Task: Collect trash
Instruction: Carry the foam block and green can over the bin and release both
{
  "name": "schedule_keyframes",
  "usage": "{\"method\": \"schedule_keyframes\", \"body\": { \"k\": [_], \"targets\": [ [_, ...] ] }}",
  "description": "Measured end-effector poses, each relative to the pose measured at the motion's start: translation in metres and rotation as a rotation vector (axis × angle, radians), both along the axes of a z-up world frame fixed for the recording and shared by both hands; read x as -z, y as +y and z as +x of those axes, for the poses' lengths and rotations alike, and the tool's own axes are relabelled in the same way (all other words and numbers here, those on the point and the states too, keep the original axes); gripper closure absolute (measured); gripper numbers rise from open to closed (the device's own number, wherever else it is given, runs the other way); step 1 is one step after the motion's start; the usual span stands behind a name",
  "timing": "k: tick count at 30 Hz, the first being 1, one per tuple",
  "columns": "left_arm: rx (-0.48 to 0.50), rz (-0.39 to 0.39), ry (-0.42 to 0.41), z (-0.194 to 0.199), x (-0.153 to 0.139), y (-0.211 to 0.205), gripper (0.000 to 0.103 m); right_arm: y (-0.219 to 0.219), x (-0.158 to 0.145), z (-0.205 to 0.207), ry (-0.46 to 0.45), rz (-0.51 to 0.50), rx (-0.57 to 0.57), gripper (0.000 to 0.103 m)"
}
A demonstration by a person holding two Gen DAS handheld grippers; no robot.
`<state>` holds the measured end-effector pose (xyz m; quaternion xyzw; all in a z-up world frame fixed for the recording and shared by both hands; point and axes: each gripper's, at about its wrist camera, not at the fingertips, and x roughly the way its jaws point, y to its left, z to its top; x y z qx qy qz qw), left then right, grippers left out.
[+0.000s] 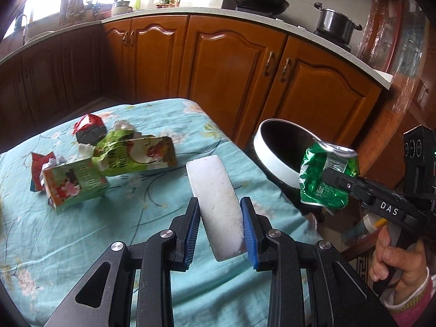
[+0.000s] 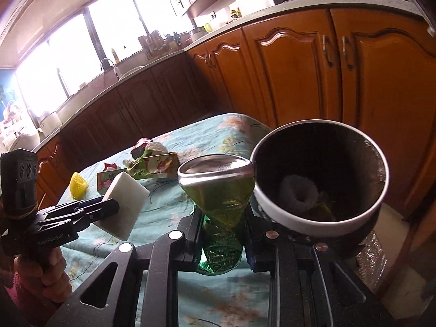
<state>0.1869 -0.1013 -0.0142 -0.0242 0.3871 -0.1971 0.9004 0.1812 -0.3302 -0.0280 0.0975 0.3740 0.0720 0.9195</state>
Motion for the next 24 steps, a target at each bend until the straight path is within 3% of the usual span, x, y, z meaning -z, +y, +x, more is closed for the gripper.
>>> {"method": "schedule_keyframes", "body": {
  "k": [24],
  "targets": [
    [0.201,0.034,0.029,0.081,0.0,-0.115,0.074,-0.084,-0.004,0.021,0.006,-0.048,0.162,0.079]
  ]
}}
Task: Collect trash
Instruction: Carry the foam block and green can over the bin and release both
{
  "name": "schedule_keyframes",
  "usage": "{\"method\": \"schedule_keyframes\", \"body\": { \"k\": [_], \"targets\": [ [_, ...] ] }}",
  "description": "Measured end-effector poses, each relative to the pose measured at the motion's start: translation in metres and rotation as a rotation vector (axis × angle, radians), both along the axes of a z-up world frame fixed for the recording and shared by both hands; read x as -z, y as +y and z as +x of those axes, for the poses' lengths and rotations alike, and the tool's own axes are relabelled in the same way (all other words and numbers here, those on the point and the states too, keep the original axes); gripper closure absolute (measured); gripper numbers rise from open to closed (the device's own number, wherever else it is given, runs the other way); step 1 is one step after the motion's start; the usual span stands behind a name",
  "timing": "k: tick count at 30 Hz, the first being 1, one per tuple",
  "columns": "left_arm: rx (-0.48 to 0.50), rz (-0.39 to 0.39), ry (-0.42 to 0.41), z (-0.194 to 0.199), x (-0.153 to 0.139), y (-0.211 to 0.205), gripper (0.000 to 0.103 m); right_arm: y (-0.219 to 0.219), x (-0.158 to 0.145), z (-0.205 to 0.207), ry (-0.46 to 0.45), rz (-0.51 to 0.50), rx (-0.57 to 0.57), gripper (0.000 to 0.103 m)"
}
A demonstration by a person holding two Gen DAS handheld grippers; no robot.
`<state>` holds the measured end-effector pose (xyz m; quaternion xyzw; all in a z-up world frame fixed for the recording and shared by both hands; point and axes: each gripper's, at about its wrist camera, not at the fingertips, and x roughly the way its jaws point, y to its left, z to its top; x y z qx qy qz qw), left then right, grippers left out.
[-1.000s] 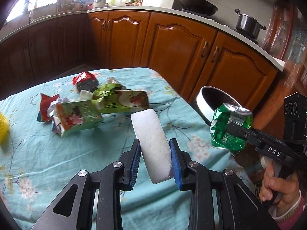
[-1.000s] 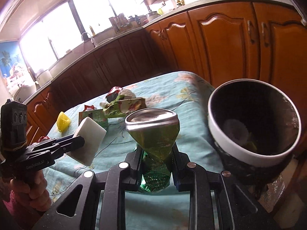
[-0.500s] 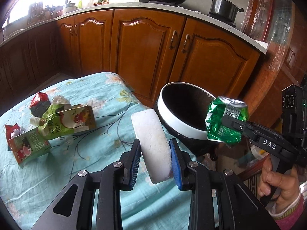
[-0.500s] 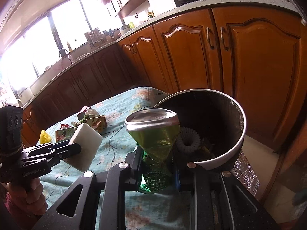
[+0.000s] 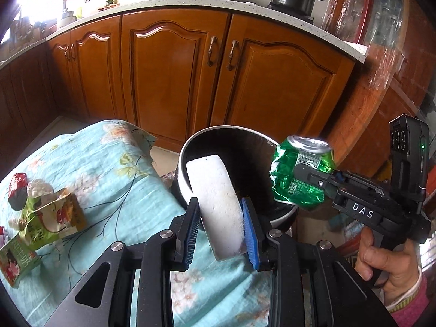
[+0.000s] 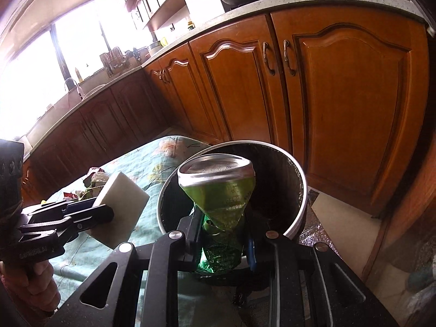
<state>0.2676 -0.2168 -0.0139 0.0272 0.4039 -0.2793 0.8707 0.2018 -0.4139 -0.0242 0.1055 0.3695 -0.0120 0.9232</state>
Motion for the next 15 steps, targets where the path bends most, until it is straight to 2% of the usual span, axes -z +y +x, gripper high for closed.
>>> {"method": "schedule_keyframes", "body": {
  "k": [12,15],
  "targets": [
    [0.051,0.053,0.056,0.048,0.015,-0.047,0.073,-0.022,0.011,0.025,0.074,-0.027,0.006,0.079],
    [0.073,0.043,0.058,0.058,0.021,-0.054,0.073,-0.026,0.014,0.031,0.09,-0.023,0.005,0.079]
  ]
}}
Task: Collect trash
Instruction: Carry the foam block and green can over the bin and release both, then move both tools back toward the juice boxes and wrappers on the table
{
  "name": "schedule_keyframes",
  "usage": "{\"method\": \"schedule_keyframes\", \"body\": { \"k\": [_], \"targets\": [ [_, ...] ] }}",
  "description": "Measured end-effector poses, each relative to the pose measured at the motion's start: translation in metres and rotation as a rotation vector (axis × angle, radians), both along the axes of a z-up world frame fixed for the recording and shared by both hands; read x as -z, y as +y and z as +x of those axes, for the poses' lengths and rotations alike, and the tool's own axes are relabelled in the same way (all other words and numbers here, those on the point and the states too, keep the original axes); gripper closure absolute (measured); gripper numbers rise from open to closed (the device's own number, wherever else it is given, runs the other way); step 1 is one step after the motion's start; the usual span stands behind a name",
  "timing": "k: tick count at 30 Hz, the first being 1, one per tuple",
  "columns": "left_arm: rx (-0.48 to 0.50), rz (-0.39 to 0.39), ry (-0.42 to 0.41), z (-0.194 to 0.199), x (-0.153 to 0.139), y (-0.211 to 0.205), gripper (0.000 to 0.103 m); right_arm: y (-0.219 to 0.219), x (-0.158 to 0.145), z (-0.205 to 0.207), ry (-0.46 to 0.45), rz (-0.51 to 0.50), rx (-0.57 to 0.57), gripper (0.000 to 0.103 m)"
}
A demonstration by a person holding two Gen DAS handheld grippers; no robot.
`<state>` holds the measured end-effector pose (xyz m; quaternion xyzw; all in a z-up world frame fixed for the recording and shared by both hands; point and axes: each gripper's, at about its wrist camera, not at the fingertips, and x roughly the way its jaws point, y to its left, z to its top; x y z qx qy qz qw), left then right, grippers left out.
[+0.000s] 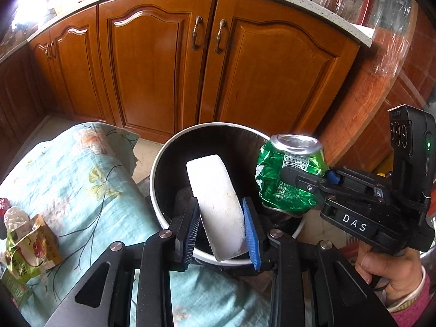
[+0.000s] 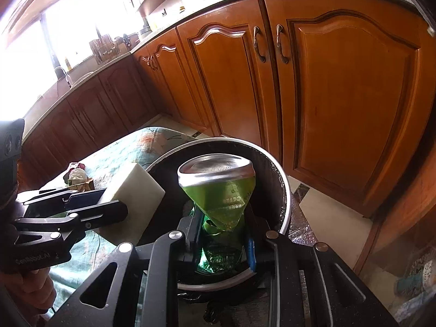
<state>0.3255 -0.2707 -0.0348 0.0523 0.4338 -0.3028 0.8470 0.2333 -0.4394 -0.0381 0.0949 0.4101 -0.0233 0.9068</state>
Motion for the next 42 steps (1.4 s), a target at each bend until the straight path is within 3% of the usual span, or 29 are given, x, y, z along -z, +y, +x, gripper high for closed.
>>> {"method": "schedule_keyframes", "body": {
  "k": [8,14,18,26,34,42],
  "targets": [
    [-0.001,0.025,0.011,0.009,0.006,-0.016,0.065,-0.006,0.007,0.015,0.033,-0.003,-0.005,0.077],
    [-0.013,-0.006,0.008,0.004,0.003,-0.008,0.046,-0.013,0.007,0.012,0.021,0.024,0.02,0.069],
    [-0.033,-0.03,-0.001,-0.005,-0.001,0.006,0.046,-0.013,0.002,0.004,-0.013,0.046,0.024,0.054],
    [-0.132,-0.1,0.0,-0.043,0.002,0.06,0.046,0.001,-0.005,-0.016,-0.07,0.085,0.029,0.048],
    [-0.27,-0.152,0.01,-0.084,0.01,0.13,0.046,0.051,-0.004,-0.042,-0.127,0.144,-0.025,0.016],
    [-0.412,-0.169,0.032,-0.121,0.015,0.199,0.045,0.114,0.008,-0.048,-0.106,0.19,-0.139,0.009]
  ]
}}
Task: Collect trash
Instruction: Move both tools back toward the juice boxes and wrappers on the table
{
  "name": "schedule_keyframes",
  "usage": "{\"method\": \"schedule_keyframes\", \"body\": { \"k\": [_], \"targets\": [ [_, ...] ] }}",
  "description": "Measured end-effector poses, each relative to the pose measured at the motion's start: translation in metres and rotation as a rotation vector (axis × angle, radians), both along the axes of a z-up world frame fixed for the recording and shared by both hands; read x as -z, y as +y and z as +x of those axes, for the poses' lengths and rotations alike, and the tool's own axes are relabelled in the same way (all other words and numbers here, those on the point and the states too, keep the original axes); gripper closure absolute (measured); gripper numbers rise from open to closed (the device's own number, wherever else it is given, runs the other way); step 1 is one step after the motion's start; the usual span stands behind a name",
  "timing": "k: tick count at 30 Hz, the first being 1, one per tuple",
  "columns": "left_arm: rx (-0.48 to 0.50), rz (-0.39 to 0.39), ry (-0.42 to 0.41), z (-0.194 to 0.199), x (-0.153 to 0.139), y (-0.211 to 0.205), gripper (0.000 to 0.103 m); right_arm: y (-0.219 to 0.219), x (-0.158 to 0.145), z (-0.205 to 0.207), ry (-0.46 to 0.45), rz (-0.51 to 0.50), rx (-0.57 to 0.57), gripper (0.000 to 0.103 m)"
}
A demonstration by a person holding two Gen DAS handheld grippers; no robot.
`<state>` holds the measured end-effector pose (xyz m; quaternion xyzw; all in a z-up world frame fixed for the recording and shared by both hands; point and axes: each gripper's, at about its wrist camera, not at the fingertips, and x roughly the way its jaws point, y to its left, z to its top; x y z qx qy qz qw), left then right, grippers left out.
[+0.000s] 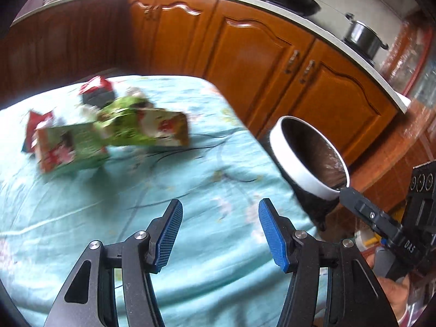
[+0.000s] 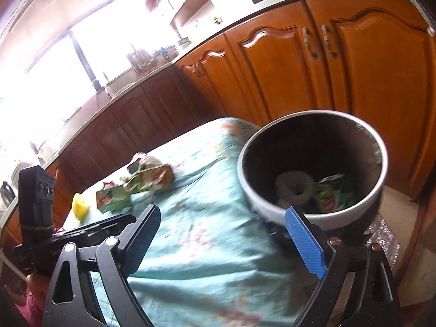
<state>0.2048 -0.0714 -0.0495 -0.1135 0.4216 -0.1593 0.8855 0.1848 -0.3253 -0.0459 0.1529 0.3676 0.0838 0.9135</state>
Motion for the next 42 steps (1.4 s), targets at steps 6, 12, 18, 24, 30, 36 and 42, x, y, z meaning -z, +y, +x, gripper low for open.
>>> {"method": "schedule_keyframes", "body": {
  "k": [6,12,18,24,30,36,42],
  "targets": [
    [-0.1,-0.022,0.009,-0.02,-0.002,0.045,0.045,0.042,0.014,0.005,0.039,0.004,-0.073,0.009],
    [-0.155,-0.038,0.007,-0.034,-0.003,0.078,0.044,0.072,0.026,0.014,0.055,-0.003,-0.14,0.009],
    [-0.211,-0.053,0.01,-0.038,-0.003,0.106,0.043,0.097,0.03,0.032,0.064,-0.038,-0.229,0.009],
    [-0.246,-0.061,0.004,-0.03,-0.004,0.122,0.039,0.103,0.025,0.061,0.065,-0.044,-0.262,0.009],
    [-0.277,-0.068,0.007,-0.012,-0.002,0.135,0.034,0.104,0.027,0.099,0.078,-0.003,-0.271,0.009],
    [-0.291,-0.111,0.018,0.014,0.005,0.148,0.033,0.109,0.042,0.139,0.123,0.03,-0.265,0.021],
    [-0.281,-0.104,0.034,0.037,0.017,0.149,0.033,0.119,0.062,0.166,0.171,0.015,-0.275,0.053]
  ]
}}
